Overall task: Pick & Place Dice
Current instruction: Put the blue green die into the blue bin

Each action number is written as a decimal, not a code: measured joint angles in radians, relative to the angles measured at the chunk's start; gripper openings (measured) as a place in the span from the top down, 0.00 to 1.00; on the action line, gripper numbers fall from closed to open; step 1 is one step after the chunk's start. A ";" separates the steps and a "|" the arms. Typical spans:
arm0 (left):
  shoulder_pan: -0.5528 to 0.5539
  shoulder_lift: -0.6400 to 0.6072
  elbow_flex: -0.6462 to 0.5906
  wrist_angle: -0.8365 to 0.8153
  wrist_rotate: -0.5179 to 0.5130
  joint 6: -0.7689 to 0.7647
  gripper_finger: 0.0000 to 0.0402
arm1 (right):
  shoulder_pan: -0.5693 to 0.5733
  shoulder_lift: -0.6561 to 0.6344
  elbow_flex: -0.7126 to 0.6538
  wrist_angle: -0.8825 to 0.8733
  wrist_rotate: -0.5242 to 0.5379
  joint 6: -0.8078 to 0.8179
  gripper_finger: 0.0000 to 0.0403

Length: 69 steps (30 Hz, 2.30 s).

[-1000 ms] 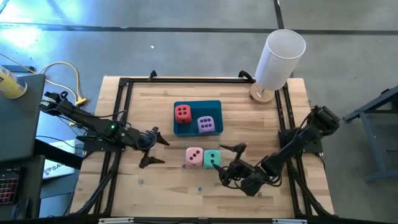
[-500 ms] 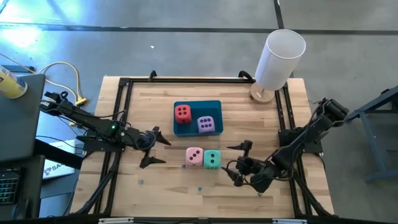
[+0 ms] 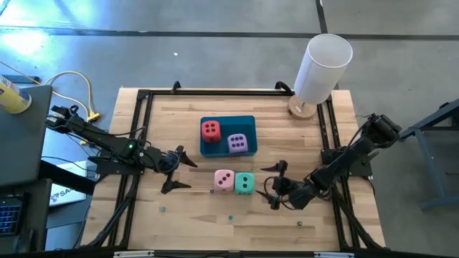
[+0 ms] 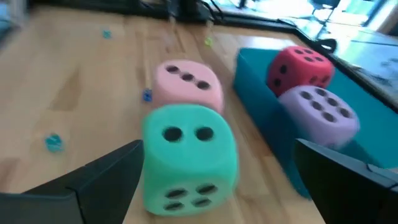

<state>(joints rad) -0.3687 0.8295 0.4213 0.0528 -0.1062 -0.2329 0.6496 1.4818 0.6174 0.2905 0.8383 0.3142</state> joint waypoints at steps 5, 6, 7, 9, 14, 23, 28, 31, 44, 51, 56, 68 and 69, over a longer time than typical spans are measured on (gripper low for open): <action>0.000 0.000 0.000 0.000 0.000 0.000 0.00 | -0.031 0.046 -0.087 0.279 -0.091 -0.138 0.01; 0.000 0.000 0.000 0.000 0.000 0.000 0.00 | -0.039 0.067 -0.092 0.326 -0.106 -0.167 0.01; 0.000 0.000 0.000 0.000 0.000 0.000 0.00 | -0.047 0.091 -0.092 0.367 -0.128 -0.188 0.01; 0.000 0.000 0.000 0.000 0.000 0.000 0.00 | -0.056 0.137 -0.094 0.413 -0.143 -0.220 0.01; 0.000 0.000 0.000 0.001 0.000 -0.001 0.00 | -0.085 0.221 -0.093 0.517 -0.144 -0.257 0.01; 0.000 0.000 0.000 0.000 0.000 -0.003 0.00 | -0.147 0.244 -0.093 0.559 -0.273 -0.240 0.01; 0.000 0.000 0.000 0.000 0.000 -0.003 0.00 | -0.171 0.244 -0.093 0.547 -0.319 -0.220 0.01; 0.000 0.000 0.000 0.000 0.000 -0.003 0.00 | -0.179 0.244 -0.093 0.535 -0.320 -0.210 0.01; 0.000 0.000 0.000 0.000 0.000 -0.003 0.00 | -0.193 0.244 -0.093 0.493 -0.325 -0.150 0.01; 0.000 0.000 0.000 0.000 0.000 -0.003 0.00 | -0.202 0.243 -0.092 0.475 -0.358 -0.113 0.01; 0.000 0.000 0.000 0.000 0.001 -0.003 0.00 | -0.206 0.243 -0.092 0.470 -0.366 -0.103 0.01; 0.000 0.000 0.000 0.000 0.000 -0.003 0.00 | -0.246 0.243 -0.092 0.465 -0.492 -0.078 0.01; 0.000 0.000 0.000 0.000 0.001 -0.003 0.00 | -0.246 0.243 -0.092 0.465 -0.495 -0.078 0.01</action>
<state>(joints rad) -0.3687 0.8295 0.4213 0.0528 -0.1055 -0.2356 0.4038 1.7245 0.5255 0.7556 0.3436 0.2359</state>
